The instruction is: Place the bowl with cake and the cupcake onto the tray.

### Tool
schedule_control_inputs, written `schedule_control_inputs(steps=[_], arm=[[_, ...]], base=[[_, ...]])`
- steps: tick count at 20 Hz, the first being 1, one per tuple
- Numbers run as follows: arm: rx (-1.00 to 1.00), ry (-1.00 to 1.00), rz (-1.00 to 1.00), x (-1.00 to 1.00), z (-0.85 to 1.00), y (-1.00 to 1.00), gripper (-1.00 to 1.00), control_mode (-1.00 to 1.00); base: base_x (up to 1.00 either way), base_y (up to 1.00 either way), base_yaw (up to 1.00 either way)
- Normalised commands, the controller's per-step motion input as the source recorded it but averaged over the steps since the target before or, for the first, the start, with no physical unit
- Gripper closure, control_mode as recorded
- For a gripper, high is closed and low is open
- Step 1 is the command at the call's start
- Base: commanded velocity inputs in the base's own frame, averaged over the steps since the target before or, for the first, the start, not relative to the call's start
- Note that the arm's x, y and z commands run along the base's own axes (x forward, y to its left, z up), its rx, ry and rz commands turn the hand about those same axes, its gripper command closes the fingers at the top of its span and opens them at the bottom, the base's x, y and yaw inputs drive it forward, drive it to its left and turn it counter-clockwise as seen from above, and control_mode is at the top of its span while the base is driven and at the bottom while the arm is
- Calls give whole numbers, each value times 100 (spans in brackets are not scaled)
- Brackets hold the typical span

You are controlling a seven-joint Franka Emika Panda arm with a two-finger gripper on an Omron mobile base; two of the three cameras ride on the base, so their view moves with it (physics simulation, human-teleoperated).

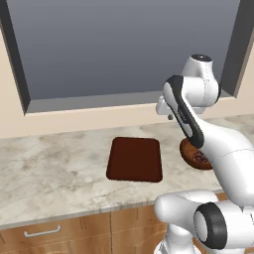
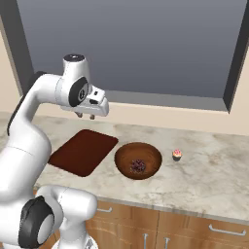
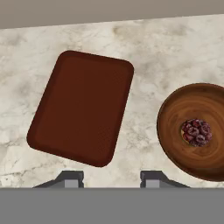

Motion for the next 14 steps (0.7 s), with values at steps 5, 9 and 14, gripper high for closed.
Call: schedule_control_inputs(steps=[5, 9, 14], arm=[[0, 2, 0, 0, -12, -35, -100, -100], [-4, 1, -2, 7, -56, -93, -100, -100], [-3, 4, -2, 19, -53, -32, -100, -100]], base=[[0, 0, 0], [0, 0, 0], [0, 0, 0]])
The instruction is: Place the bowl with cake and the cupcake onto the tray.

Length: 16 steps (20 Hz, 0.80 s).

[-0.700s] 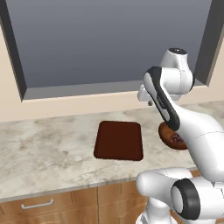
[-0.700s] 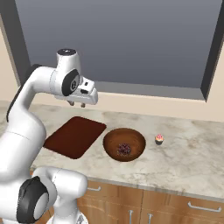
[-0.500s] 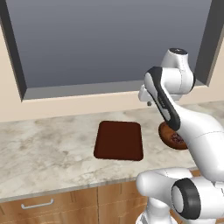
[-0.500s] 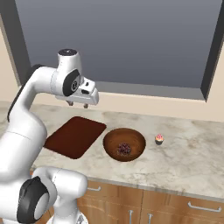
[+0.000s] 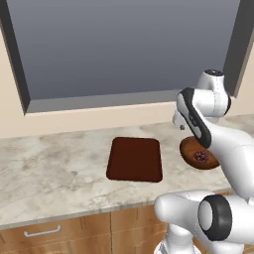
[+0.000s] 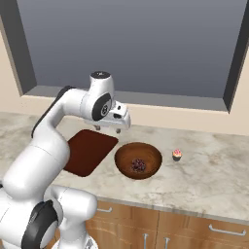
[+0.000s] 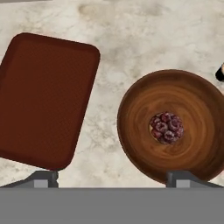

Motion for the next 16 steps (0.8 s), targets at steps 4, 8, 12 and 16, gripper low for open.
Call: schedule_control_inputs(steps=[4, 8, 12, 16], arm=[[-4, 3, -1, 17, -51, -2, -100, -100], [-4, 3, 0, 14, -53, -3, -100, -100], [-1, 1, 0, 19, -49, -11, -100, -100], [-1, 2, 0, 27, -44, 0, -100, -100]], base=[[0, 0, 0], [0, 0, 0], [0, 0, 0], [0, 0, 0]])
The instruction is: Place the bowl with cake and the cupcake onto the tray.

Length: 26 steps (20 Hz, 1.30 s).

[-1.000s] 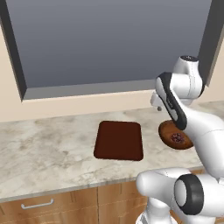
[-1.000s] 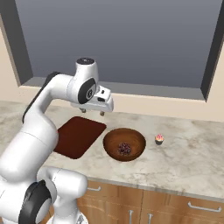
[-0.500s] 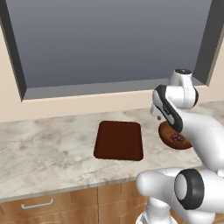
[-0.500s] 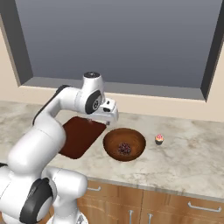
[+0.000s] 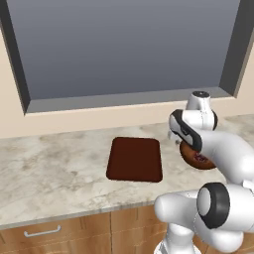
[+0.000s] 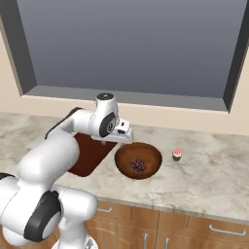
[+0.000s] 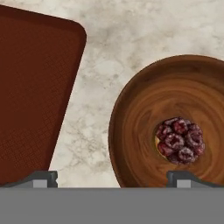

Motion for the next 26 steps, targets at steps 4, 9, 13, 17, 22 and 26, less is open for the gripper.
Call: schedule_control_inputs(steps=[4, 9, 13, 17, 22, 26], arm=[[-4, 6, -2, 4, -46, 1, -100, -100], [-2, 3, -5, 0, -44, 1, -100, -100], [0, 0, -4, 0, -33, -10, -100, -100], [0, 0, -3, 0, -32, -5, -100, -100], [0, 0, -2, 0, -29, 0, 100, -100], [0, -1, 0, 0, -16, 0, 100, -100]], base=[[0, 0, 0], [0, 0, 0], [0, 0, 0], [0, 0, 0], [0, 0, 0], [0, 0, 0]])
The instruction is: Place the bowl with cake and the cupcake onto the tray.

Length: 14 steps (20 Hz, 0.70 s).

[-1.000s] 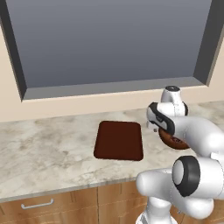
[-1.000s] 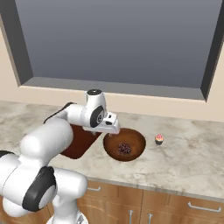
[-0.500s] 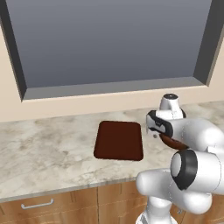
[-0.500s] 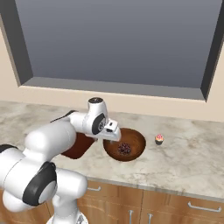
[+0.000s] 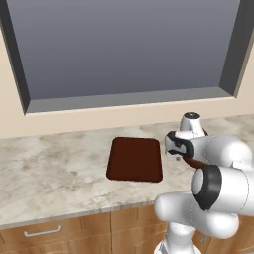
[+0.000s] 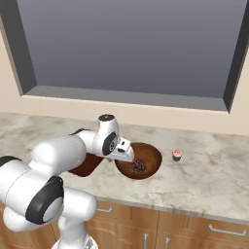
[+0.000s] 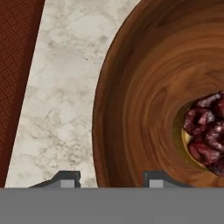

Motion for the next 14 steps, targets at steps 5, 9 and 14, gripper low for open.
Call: schedule_control_inputs(steps=[5, 9, 14], arm=[[-7, -6, -4, 2, 45, 22, 100, -100], [-23, -13, 5, 13, 90, 55, 100, -100], [-17, -7, 6, 52, 35, 56, 100, -100]], base=[[0, 0, 0], [0, 0, 0], [0, 0, 0]])
